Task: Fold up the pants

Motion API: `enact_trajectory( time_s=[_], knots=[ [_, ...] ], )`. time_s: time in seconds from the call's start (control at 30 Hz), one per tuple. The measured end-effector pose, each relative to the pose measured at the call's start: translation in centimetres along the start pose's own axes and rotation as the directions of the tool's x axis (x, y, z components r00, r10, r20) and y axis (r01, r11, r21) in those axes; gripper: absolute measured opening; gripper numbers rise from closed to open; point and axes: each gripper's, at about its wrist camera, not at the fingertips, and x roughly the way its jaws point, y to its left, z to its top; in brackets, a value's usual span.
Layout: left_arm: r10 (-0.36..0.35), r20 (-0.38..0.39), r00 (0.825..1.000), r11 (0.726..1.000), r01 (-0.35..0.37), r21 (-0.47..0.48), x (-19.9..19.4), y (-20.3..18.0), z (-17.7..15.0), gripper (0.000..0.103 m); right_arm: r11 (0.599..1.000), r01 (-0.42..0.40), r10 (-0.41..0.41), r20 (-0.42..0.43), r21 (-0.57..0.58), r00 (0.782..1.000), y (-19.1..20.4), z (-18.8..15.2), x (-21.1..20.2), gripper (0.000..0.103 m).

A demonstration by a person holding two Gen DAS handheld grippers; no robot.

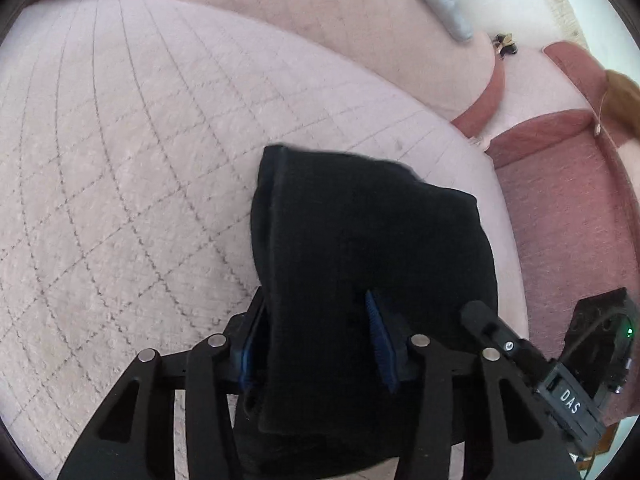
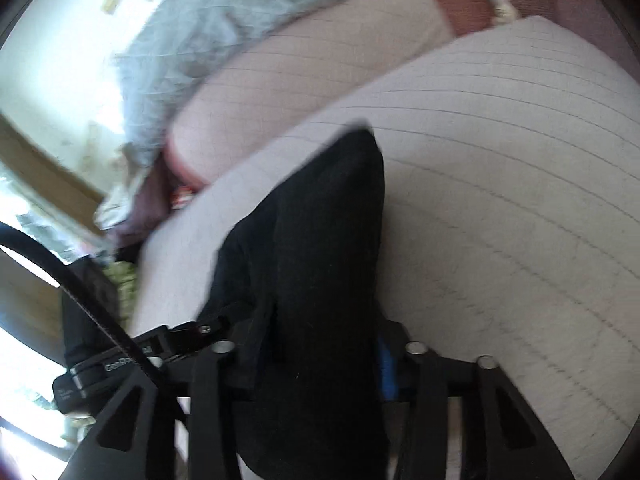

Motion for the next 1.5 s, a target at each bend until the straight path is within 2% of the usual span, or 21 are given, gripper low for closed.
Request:
enact_trajectory(
  time_s=[0.07, 0.17, 0.2, 0.27, 0.4, 0.53, 0.6, 0.7, 0.77, 0.93, 1.03, 1.1, 1.13, 1.17, 1.2, 1.27, 1.33, 1.37, 1.4, 1.43, 1.5],
  knots=[
    [-0.022, 0.003, 1.0, 1.0, 0.022, -0.008, -1.0, 0.0, -0.1, 0.046, 0.999, 0.046, -0.047, 0.008, 0.016, 0.999, -0.5, 0.1, -0.2, 0.068],
    [-0.06, 0.07, 0.996, 0.998, 0.059, 0.019, -4.5, -0.3, -0.4, 0.046, 0.997, 0.082, -0.081, 0.108, 0.0, 0.991, 0.2, 0.4, -3.2, 0.068],
    [-0.06, 0.108, 0.992, 0.998, 0.057, 0.031, -5.9, -0.6, -0.2, 0.046, 0.997, 0.073, -0.071, 0.144, -0.008, 0.987, 0.7, 0.4, -4.3, 0.068],
    [-0.062, 0.125, 0.99, 0.998, 0.058, 0.034, -6.5, -1.0, 0.8, 0.05, 1.0, -0.005, 0.005, 0.162, -0.001, 0.987, 1.3, 0.2, -5.8, 0.068],
    [0.001, 0.109, 0.994, 1.0, -0.002, 0.007, -4.1, -1.6, 3.8, 0.051, 0.987, -0.144, 0.138, 0.076, 0.074, 0.987, 1.1, -1.3, -5.0, 0.068],
    [0.061, 0.011, 0.998, 0.997, -0.061, -0.045, 0.3, 0.1, 5.2, 0.052, 0.987, -0.114, 0.111, 0.029, 0.11, 0.993, 0.5, -2.6, -2.9, 0.069],
    [0.061, 0.014, 0.998, 0.995, -0.06, -0.075, 1.2, 0.8, 5.2, 0.055, 0.989, -0.108, 0.108, 0.013, 0.105, 0.994, 0.4, -2.6, -2.3, 0.073],
    [0.056, 0.031, 0.998, 0.997, -0.055, -0.049, -0.6, 0.3, 4.7, 0.055, 0.991, -0.111, 0.11, 0.01, 0.081, 0.994, 1.0, -2.1, -1.8, 0.08],
    [0.061, 0.065, 0.996, 0.998, -0.06, -0.016, -2.9, 0.0, 3.9, 0.055, 0.996, -0.091, 0.09, 0.028, 0.023, 0.996, 1.7, -2.2, -2.9, 0.08],
    [0.125, 0.225, 0.966, 0.985, -0.148, 0.085, -11.2, -0.9, -0.6, 0.056, 0.995, -0.033, 0.042, 0.099, -0.089, 0.994, 4.6, -4.3, -6.8, 0.08],
    [0.152, 0.321, 0.935, 0.977, -0.191, 0.094, -15.7, -0.7, -4.3, 0.064, 0.99, -0.018, 0.04, 0.158, -0.138, 0.987, 6.2, -5.9, -9.6, 0.081],
    [0.194, 0.415, 0.889, 0.961, -0.257, 0.102, -18.7, -0.8, -7.3, 0.068, 0.986, 0.004, 0.03, 0.204, -0.165, 0.978, 7.4, -7.9, -11.6, 0.084],
    [0.222, 0.475, 0.852, 0.947, -0.304, 0.103, -20.2, -0.9, -9.0, 0.071, 0.985, 0.014, 0.024, 0.215, -0.173, 0.976, 7.6, -8.8, -12.3, 0.085],
    [0.25, 0.541, 0.803, 0.929, -0.356, 0.098, -21.4, -1.2, -10.6, 0.079, 0.982, 0.028, 0.015, 0.223, -0.186, 0.975, 7.9, -10.0, -13.0, 0.085],
    [0.267, 0.584, 0.766, 0.916, -0.39, 0.093, -22.0, -1.6, -11.4, 0.084, 0.978, 0.044, 0.004, 0.228, -0.204, 0.974, 8.2, -11.1, -13.6, 0.085],
    [0.306, 0.704, 0.641, 0.879, -0.474, 0.051, -23.8, -2.4, -14.2, 0.103, 0.959, 0.112, -0.042, 0.258, -0.26, 0.965, 8.8, -13.4, -14.7, 0.085],
    [0.304, 0.774, 0.556, 0.864, -0.504, 0.022, -24.6, -3.3, -15.8, 0.103, 0.93, 0.199, -0.098, 0.315, -0.308, 0.944, 9.2, -15.4, -15.7, 0.086],
    [0.302, 0.794, 0.527, 0.856, -0.517, 0.017, -24.7, -3.8, -16.3, 0.103, 0.908, 0.263, -0.138, 0.36, -0.326, 0.923, 9.4, -16.4, -16.1, 0.087],
    [0.302, 0.801, 0.517, 0.848, -0.529, 0.022, -24.6, -4.2, -16.4, 0.103, 0.888, 0.317, -0.172, 0.399, -0.332, 0.901, 9.5, -17.0, -16.2, 0.092],
    [0.301, 0.796, 0.525, 0.835, -0.548, 0.046, -24.2, -4.8, -16.2, 0.103, 0.868, 0.366, -0.202, 0.436, -0.336, 0.877, 9.7, -17.6, -16.2, 0.096],
    [0.298, 0.769, 0.565, 0.818, -0.567, 0.1, -23.3, -5.5, -15.8, 0.103, 0.859, 0.388, -0.224, 0.438, -0.333, 0.871, 9.3, -17.9, -15.8, 0.097]
  ],
)
